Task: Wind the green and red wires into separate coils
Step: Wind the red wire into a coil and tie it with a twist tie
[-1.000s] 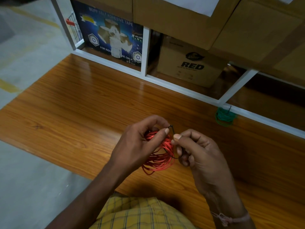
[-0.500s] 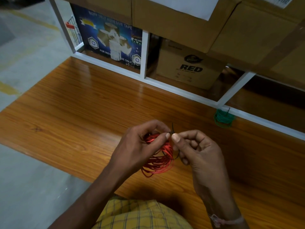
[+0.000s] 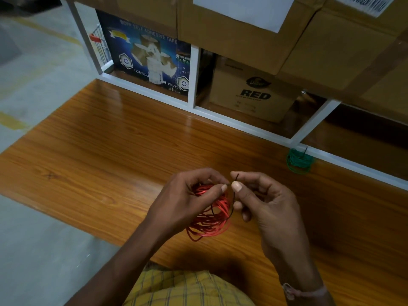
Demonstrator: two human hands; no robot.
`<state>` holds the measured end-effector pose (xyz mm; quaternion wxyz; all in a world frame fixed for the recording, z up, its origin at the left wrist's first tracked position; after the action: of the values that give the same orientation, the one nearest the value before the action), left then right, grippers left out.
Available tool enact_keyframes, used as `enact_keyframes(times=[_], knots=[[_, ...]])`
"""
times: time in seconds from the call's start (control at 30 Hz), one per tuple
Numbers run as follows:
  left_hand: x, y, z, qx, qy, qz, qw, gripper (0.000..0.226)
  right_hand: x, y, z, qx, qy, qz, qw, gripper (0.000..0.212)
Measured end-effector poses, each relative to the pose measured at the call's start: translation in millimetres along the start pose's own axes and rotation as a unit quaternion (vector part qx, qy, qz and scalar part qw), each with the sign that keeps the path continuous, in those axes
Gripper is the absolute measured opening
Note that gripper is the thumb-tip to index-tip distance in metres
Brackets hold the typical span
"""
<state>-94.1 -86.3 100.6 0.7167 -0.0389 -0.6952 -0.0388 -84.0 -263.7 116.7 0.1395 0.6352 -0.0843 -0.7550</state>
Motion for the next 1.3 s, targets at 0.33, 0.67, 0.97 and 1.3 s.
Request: enact_keyframes(times=[0.33, 0.67, 0.97, 1.3], knots=[[-19.3, -1.3, -9.5, 0.019, 0.033, 0.018, 0.999, 0.009, -50.9, 16.1, 11.1, 0.152, 0.229, 0.255, 0.927, 0.013], [-20.4, -10.5, -17.5, -0.032, 0.029, 0.041, 0.998, 0.024, -43.6, 16.2, -8.9, 0.110, 0.222, 0.250, 0.936, 0.008], [-19.3, -6.9, -20.7, -0.007, 0.018, 0.118, 0.993, 0.016, -19.8, 14.7, -20.8, 0.013, 0.075, 0.128, 0.989, 0.007], [-15.7, -8.2, -21.8, -0.033, 0.032, 0.128, 0.991, 0.023, -15.4, 14.5, -26.5, -0.008, 0.057, 0.118, 0.991, 0.010]])
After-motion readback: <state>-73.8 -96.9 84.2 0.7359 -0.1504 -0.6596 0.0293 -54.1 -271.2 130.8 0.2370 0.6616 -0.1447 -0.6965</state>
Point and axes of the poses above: each hand's wrist, its own z-axis away from the middle knuckle, its own y-axis out of the back of the hand, x = y × z, the point moved 10 cm from there along -z, towards the middle knuckle, and after that the axes turned 15 degrees about z, right-handed, at the moved point
